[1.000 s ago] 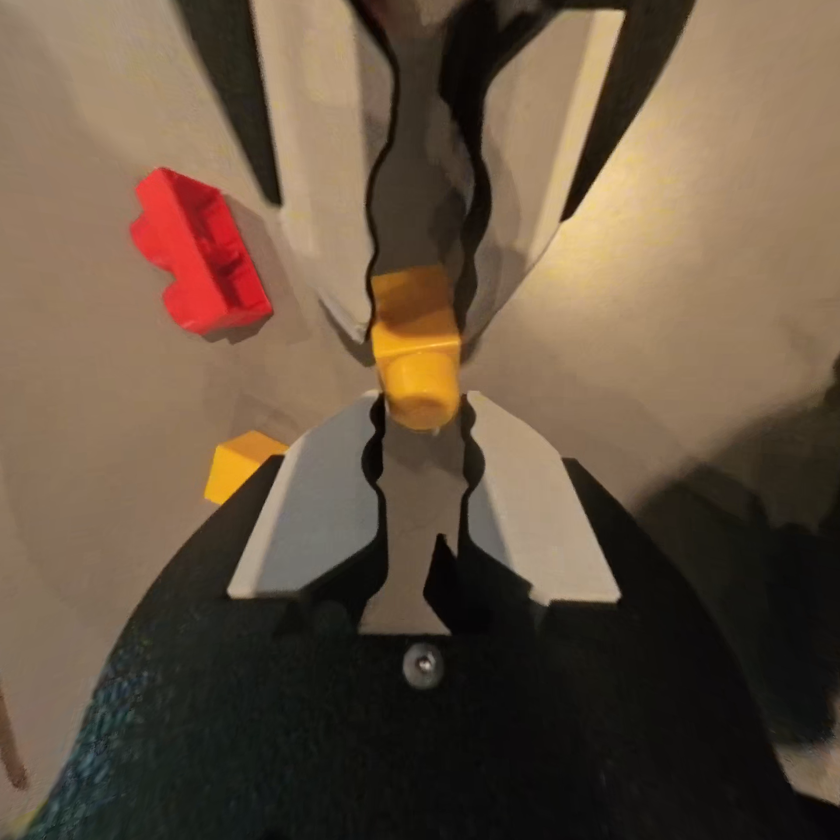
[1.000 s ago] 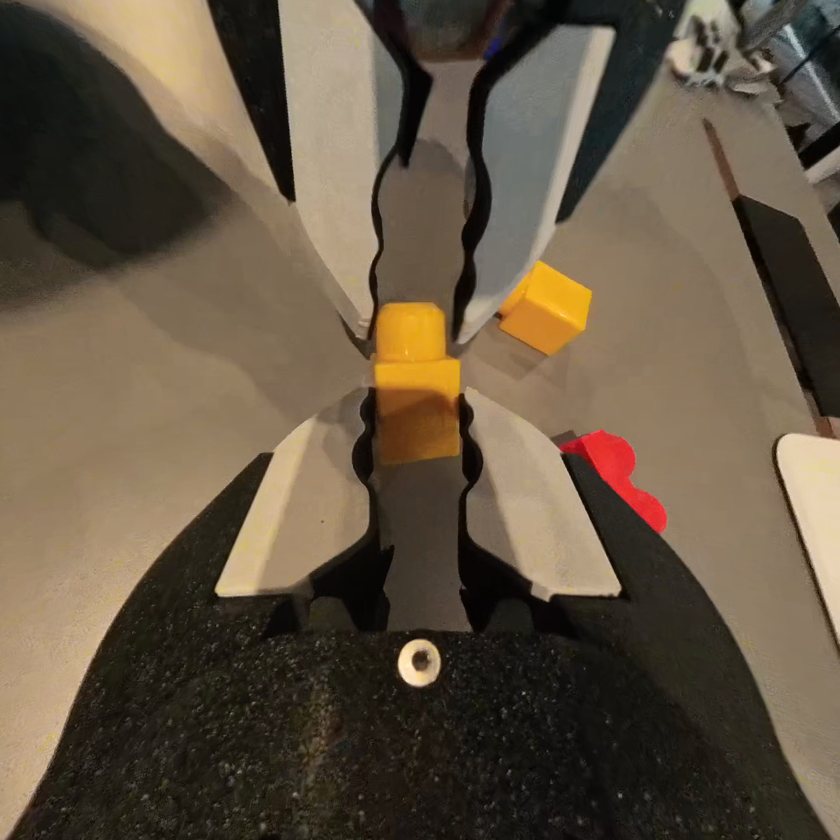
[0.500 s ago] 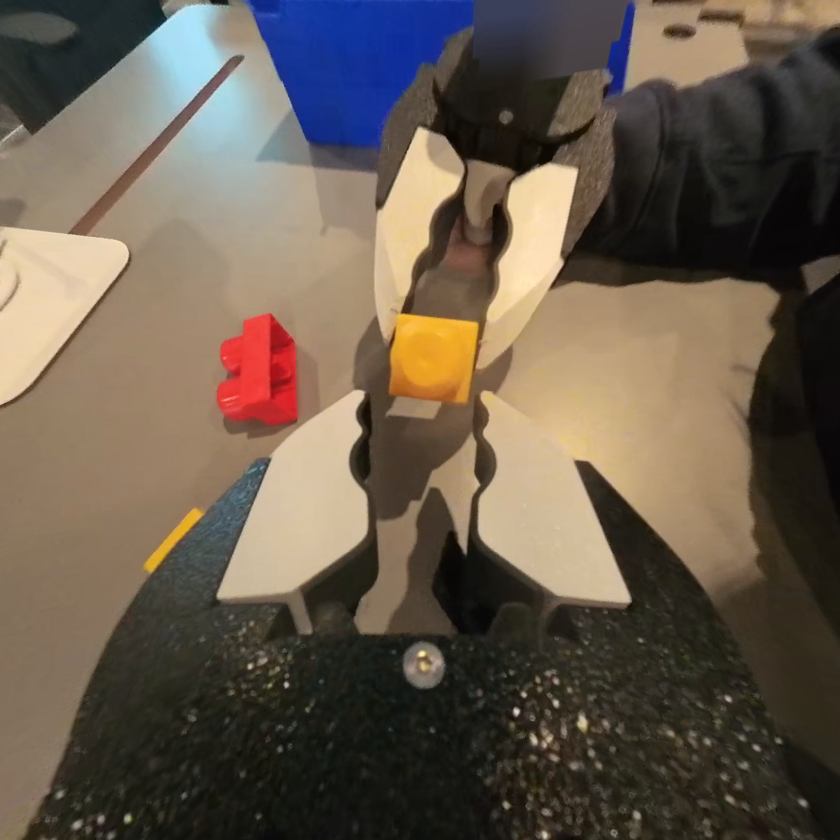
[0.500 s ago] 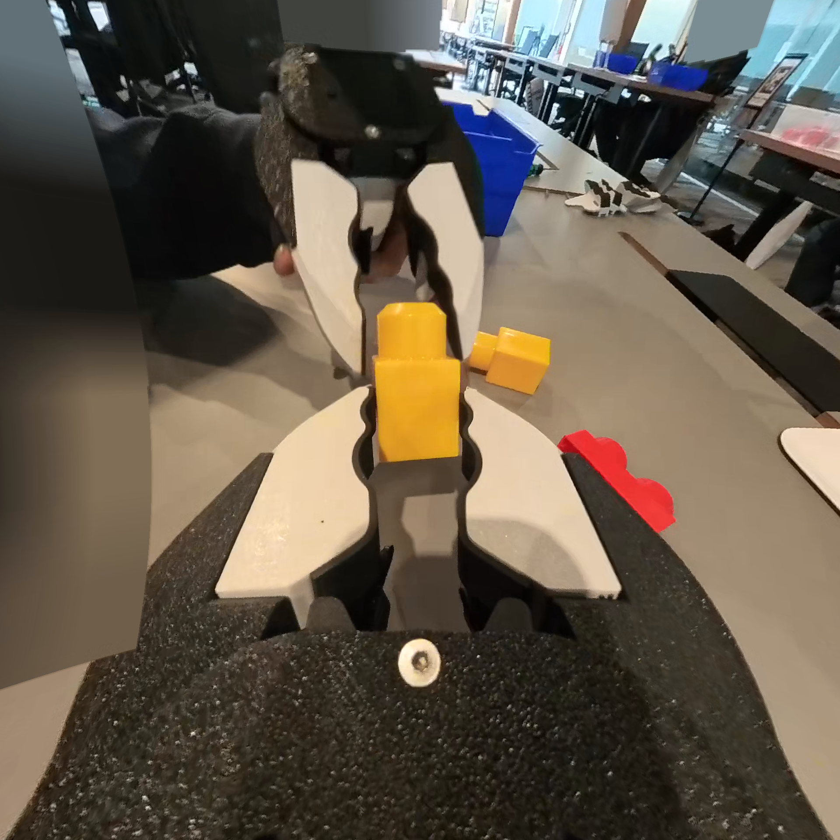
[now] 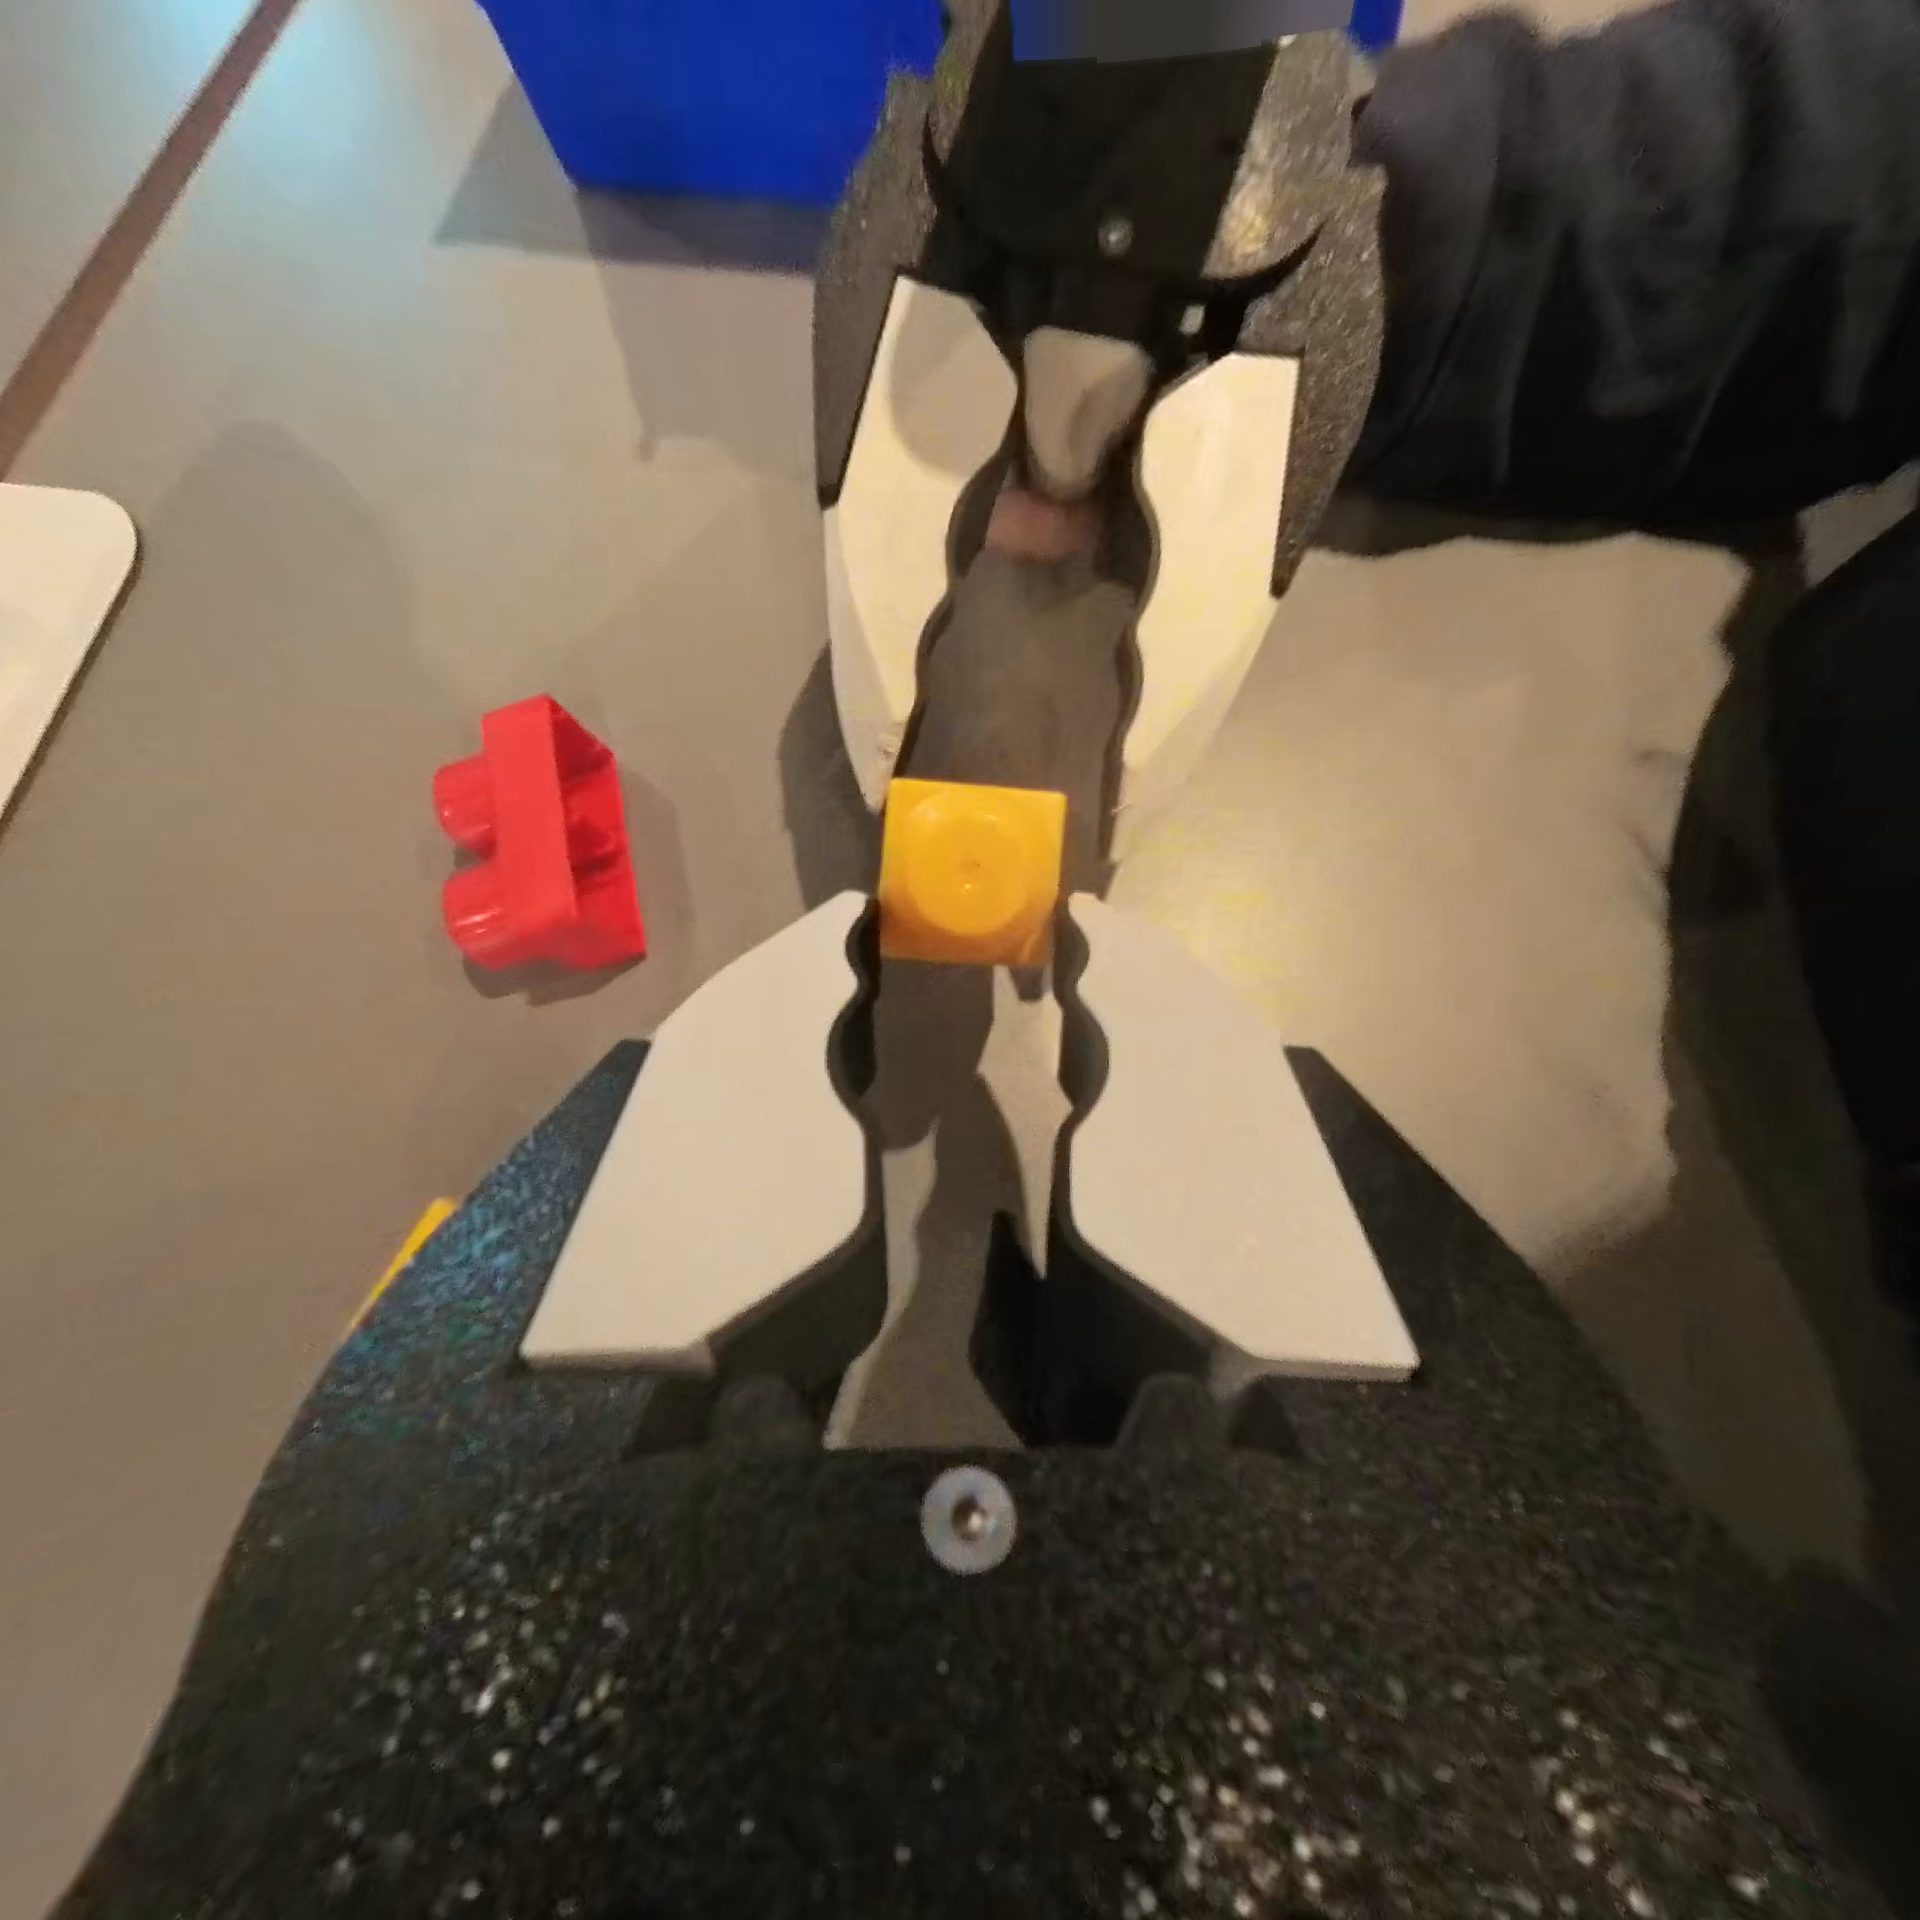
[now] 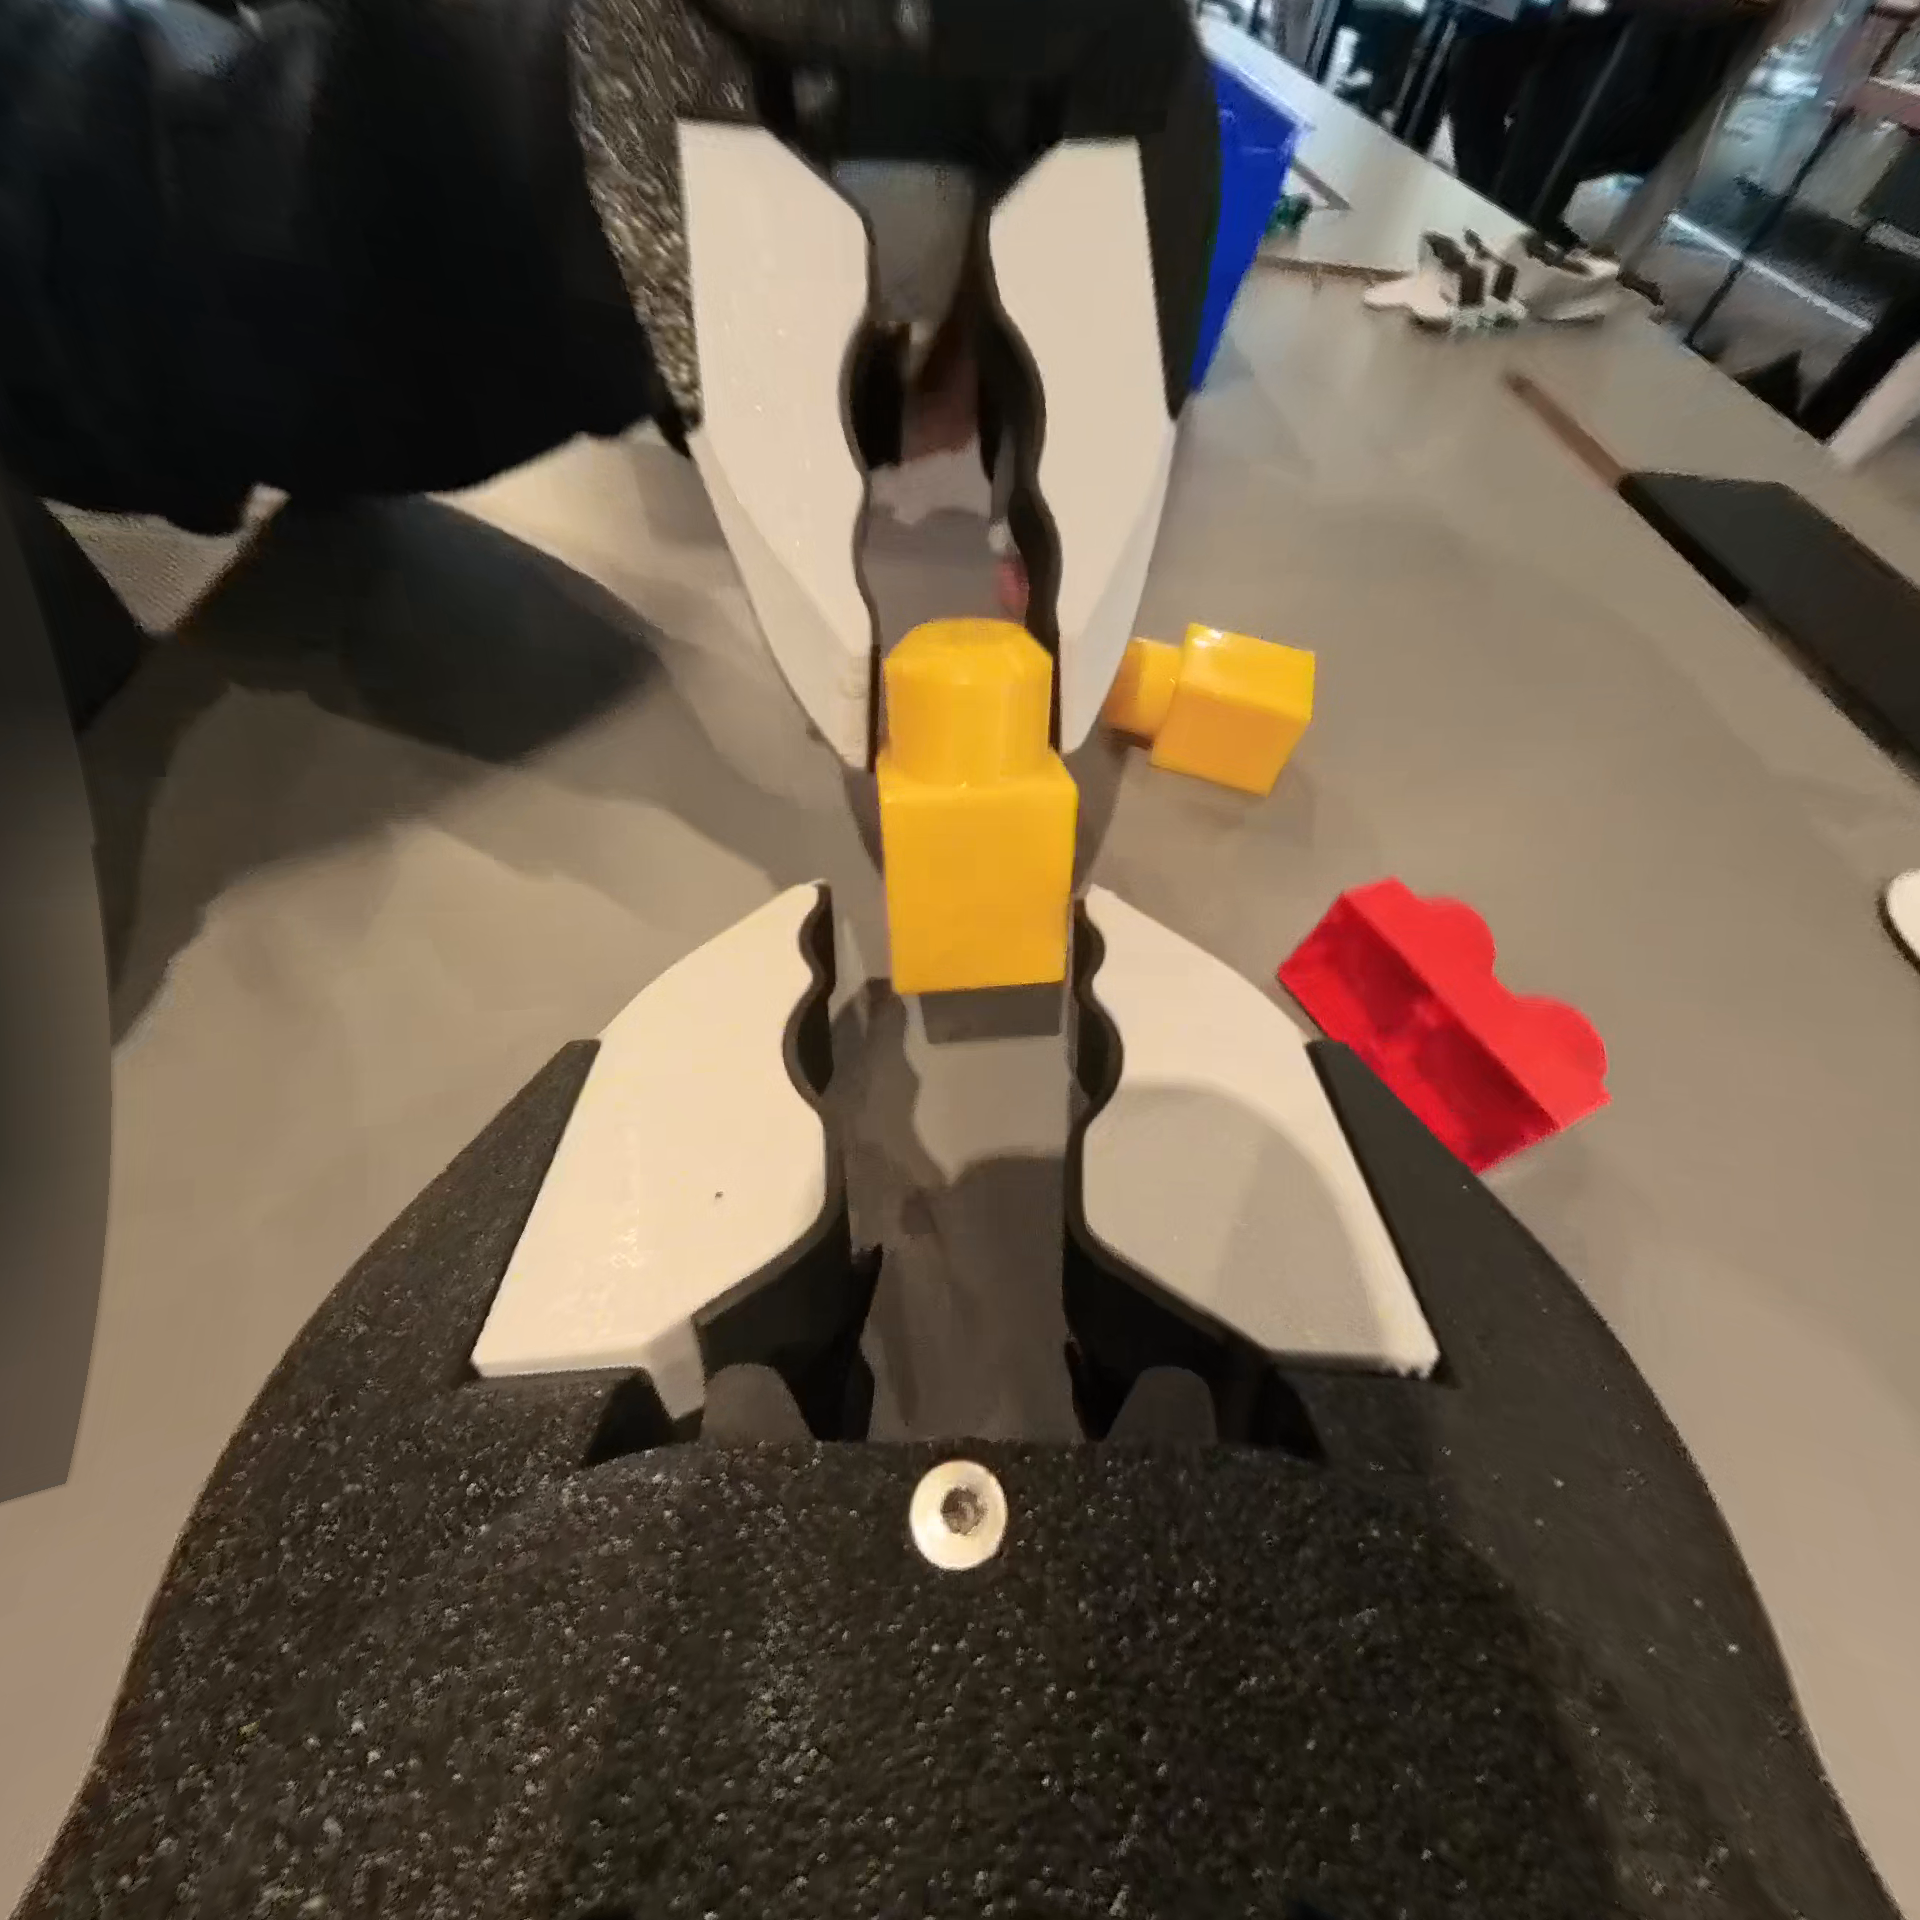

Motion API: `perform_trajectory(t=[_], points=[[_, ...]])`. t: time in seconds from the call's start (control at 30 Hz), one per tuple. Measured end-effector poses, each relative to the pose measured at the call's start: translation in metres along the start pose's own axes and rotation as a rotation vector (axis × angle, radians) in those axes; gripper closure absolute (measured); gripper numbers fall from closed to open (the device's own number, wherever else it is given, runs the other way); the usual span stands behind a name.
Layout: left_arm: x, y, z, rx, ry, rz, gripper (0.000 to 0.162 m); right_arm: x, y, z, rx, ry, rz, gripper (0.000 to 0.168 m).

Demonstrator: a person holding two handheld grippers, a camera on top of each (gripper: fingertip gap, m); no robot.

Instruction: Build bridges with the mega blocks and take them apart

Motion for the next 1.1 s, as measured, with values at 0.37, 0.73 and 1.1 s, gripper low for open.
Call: perform_trajectory(t=[0.37, 0.73, 1.1], points=[[0.001, 0.010, -0.026, -0.293, 0.024, -0.085, 0.131, -0.003, -0.005, -0.011, -0.113, -0.045, 0.070, 0.133], [-0.020, -0.034, 0.018, 0.027, 0.189, 0.231, 0.091, 0.006, -0.012, -0.007, -0.128, -0.032, 0.031, 0.133], [-0.032, -0.059, 0.050, 0.278, 0.397, 0.373, 0.102, 0.010, -0.013, 0.004, -0.147, -0.085, -0.066, 0.116]])
Point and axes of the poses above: each gripper's, where its closed fingertips meet, z back along the fingers, y out of its top, x = y × z across the jaws, the point moved 9 cm from there along z, back along the fingers, and after that the axes turned 7 degrees about z, right-handed, at the moved point
